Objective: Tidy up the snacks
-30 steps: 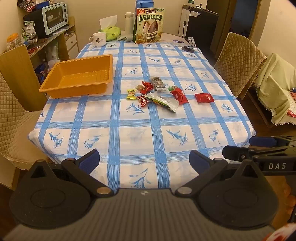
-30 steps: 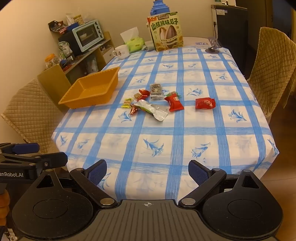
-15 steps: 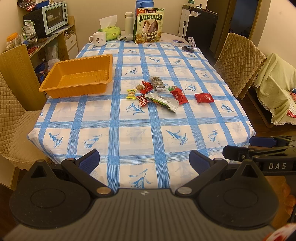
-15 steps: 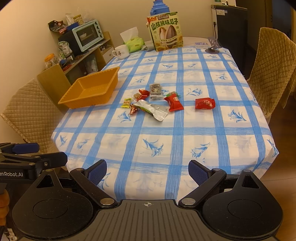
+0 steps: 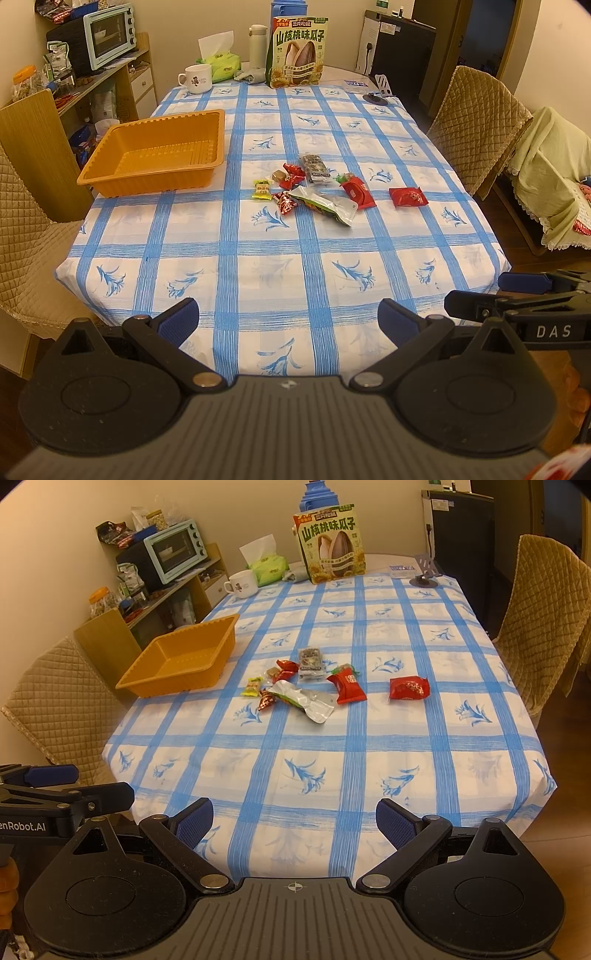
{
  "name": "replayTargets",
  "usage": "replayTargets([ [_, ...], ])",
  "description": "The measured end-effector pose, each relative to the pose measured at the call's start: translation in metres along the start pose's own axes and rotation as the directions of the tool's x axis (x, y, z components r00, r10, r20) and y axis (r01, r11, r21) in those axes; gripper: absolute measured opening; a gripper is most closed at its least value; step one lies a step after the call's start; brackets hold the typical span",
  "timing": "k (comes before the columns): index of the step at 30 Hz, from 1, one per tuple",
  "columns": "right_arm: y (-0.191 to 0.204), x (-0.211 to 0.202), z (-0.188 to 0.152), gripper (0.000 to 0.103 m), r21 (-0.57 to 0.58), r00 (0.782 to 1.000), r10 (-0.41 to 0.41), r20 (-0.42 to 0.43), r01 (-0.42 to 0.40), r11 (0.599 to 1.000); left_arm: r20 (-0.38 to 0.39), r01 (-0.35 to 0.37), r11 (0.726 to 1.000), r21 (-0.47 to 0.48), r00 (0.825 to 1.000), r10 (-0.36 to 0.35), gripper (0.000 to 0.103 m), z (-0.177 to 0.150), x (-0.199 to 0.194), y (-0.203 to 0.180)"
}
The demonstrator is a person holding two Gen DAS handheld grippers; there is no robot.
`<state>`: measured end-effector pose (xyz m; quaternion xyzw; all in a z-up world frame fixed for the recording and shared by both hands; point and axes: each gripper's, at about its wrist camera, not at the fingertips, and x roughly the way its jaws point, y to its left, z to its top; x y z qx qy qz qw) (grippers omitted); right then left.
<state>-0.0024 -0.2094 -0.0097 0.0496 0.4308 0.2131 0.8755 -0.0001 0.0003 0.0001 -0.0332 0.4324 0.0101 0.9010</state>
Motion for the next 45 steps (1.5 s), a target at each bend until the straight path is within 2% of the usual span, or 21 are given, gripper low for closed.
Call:
replayTargets([
  [45,-0.002,0.0057,0.0025,0.094,0.006,1.0,0.001,-0.001,-0.001,1.0,-0.003,-0.001,1.0,0.001,1.0,0.001,0.103,0.0,0.0,-0.0002],
])
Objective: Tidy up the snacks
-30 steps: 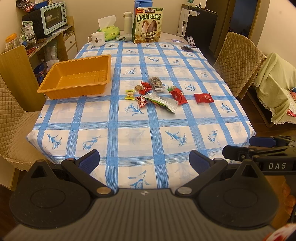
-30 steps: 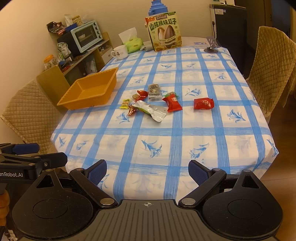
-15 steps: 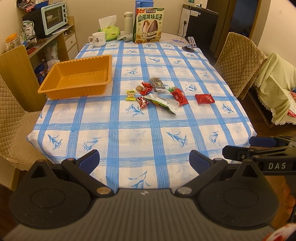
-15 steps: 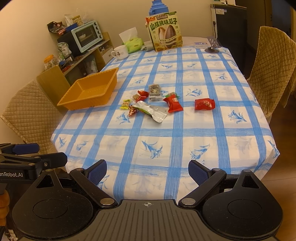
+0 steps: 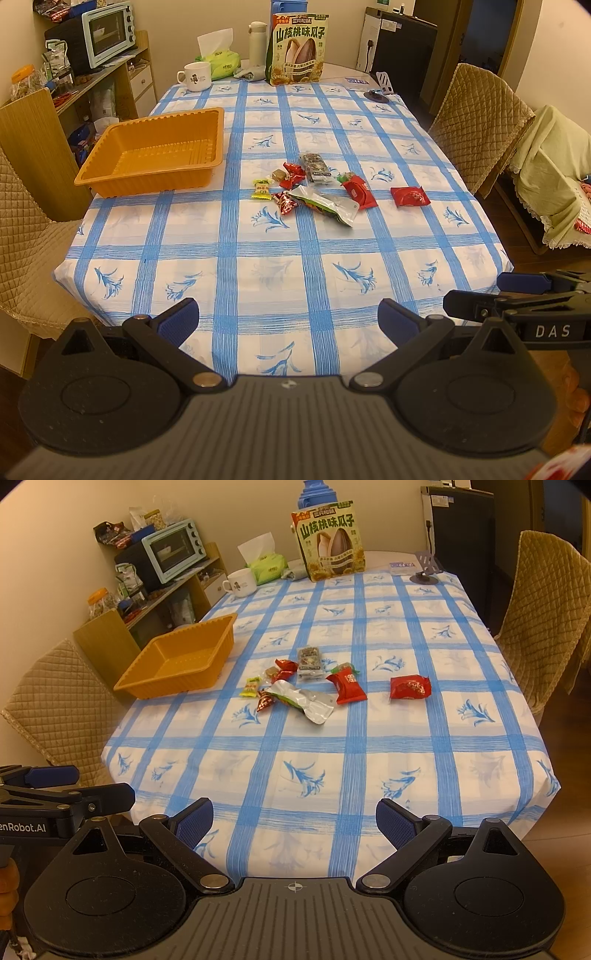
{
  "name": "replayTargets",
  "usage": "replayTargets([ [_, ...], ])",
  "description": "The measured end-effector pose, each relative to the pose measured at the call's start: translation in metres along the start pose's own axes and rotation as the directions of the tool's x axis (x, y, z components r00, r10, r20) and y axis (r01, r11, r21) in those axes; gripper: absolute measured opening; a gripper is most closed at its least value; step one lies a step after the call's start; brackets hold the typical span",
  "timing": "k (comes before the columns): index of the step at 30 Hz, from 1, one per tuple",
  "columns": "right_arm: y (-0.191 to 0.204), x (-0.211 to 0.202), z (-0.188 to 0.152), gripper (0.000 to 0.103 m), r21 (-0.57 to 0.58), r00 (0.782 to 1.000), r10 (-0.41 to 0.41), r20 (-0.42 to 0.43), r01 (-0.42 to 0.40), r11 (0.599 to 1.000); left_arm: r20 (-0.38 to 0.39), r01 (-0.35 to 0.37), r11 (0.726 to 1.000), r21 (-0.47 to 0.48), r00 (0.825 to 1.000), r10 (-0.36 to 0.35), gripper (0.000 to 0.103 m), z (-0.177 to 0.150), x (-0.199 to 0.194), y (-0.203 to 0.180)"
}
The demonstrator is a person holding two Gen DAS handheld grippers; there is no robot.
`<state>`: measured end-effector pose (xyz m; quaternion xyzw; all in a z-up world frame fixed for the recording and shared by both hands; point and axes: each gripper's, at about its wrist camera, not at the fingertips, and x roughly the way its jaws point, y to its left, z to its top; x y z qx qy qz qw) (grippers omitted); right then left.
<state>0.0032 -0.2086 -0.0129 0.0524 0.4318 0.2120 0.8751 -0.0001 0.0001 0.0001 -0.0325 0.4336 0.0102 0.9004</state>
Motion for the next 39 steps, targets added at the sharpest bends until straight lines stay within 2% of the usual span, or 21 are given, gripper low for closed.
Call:
replayTargets([
  [8,-0.002,0.004,0.0,0.094,0.002,1.0,0.002,-0.004,-0.002,1.0,-0.001,-0.003,1.0,-0.004,1.0,0.003,0.103,0.002,0.006,-0.006],
  [12,-0.004,0.005,0.001,0.094,0.012,1.0,-0.005,-0.008,0.005,1.0,0.01,-0.006,1.0,-0.012,1.0,0.006,0.103,0.002,0.014,0.004],
  [15,-0.007,0.021,0.002,0.094,0.021,1.0,-0.016,-0.009,0.016,1.0,0.019,-0.006,1.0,-0.018,1.0,0.006,0.103,0.005,0.017,0.013],
  [22,-0.033,0.03,0.006,0.094,0.031,0.999,-0.052,0.008,0.052,0.998,0.063,-0.003,1.0,-0.005,0.998,0.004,0.103,0.013,0.023,0.022],
  [32,-0.073,0.056,0.023,0.094,0.012,0.995,-0.072,0.063,0.071,0.997,0.101,0.016,1.0,0.018,0.995,-0.018,0.096,0.038,0.061,0.035],
  [39,-0.089,0.081,0.041,0.094,-0.073,0.992,-0.072,0.106,0.08,0.994,0.086,0.015,1.0,0.027,0.996,-0.018,0.089,0.057,0.102,0.04],
])
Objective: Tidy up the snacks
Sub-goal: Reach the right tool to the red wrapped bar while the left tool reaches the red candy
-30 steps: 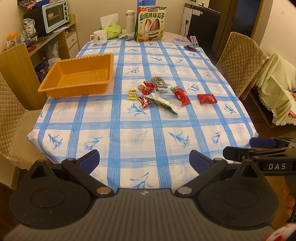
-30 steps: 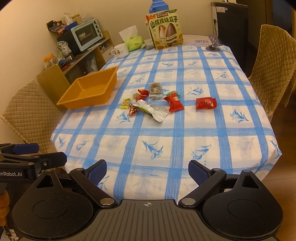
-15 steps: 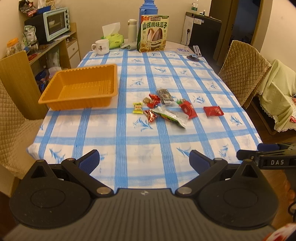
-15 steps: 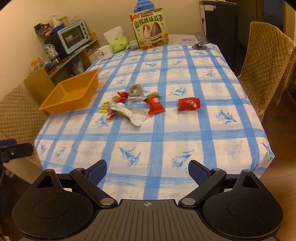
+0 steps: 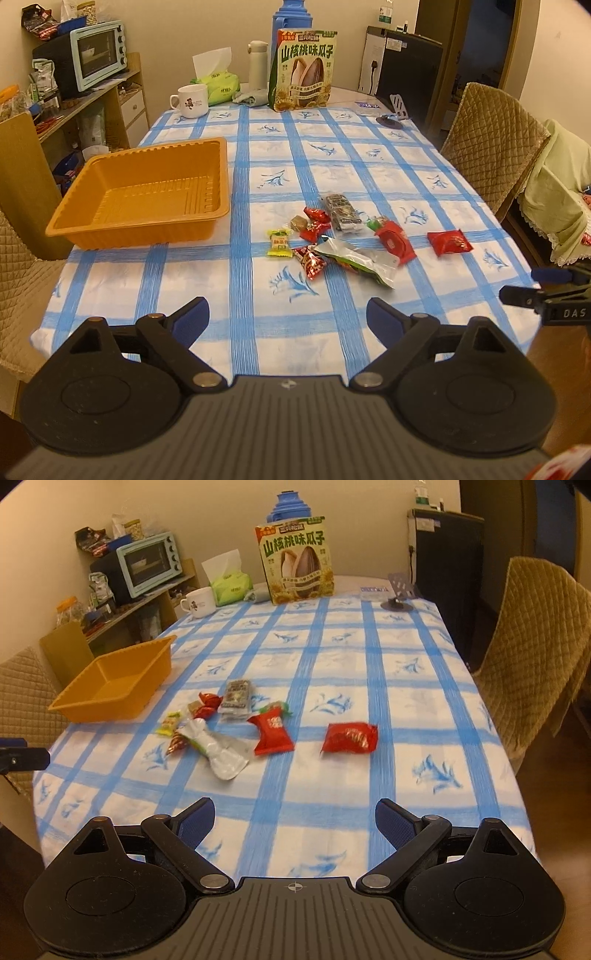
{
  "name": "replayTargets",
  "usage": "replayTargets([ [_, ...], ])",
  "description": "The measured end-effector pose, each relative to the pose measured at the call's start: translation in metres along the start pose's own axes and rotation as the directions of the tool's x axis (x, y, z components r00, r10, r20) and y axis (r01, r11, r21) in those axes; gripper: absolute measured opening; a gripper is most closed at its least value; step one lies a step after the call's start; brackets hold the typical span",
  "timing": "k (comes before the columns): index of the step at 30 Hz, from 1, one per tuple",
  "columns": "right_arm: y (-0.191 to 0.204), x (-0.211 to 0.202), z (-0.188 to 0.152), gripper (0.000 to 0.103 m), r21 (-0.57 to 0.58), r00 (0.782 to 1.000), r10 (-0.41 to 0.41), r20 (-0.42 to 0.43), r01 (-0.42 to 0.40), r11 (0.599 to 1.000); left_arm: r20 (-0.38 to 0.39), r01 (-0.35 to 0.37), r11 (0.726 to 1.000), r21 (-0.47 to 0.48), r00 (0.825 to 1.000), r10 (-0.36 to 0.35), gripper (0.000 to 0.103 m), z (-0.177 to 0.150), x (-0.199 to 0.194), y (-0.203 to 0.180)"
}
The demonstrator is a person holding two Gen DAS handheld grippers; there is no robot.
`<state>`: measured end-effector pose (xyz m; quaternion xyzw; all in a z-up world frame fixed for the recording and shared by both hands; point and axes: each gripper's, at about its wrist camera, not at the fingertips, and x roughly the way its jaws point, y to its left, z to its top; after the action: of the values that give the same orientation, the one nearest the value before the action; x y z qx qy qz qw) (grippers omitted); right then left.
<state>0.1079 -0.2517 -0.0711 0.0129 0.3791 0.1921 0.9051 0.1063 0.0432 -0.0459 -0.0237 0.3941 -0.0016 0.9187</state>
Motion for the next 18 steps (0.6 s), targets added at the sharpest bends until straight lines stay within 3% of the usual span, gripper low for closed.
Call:
replayTargets([
  [4,-0.011,0.019,0.011,0.092,-0.032,1.0,-0.002,0.023,0.003,0.999,-0.003,0.003,1.0,0.0,1.0,-0.003,0.085,0.008,0.025,0.001],
  [6,-0.017,0.028,0.018,0.081,-0.038,1.0,0.003,0.027,-0.002,0.999,-0.01,0.009,1.0,0.0,1.0,-0.009,0.083,0.012,0.039,0.0],
  [18,-0.05,0.092,0.055,0.063,-0.054,1.0,-0.002,0.005,0.002,0.999,-0.076,0.029,0.999,0.017,0.997,-0.027,0.069,0.03,0.109,-0.008],
])
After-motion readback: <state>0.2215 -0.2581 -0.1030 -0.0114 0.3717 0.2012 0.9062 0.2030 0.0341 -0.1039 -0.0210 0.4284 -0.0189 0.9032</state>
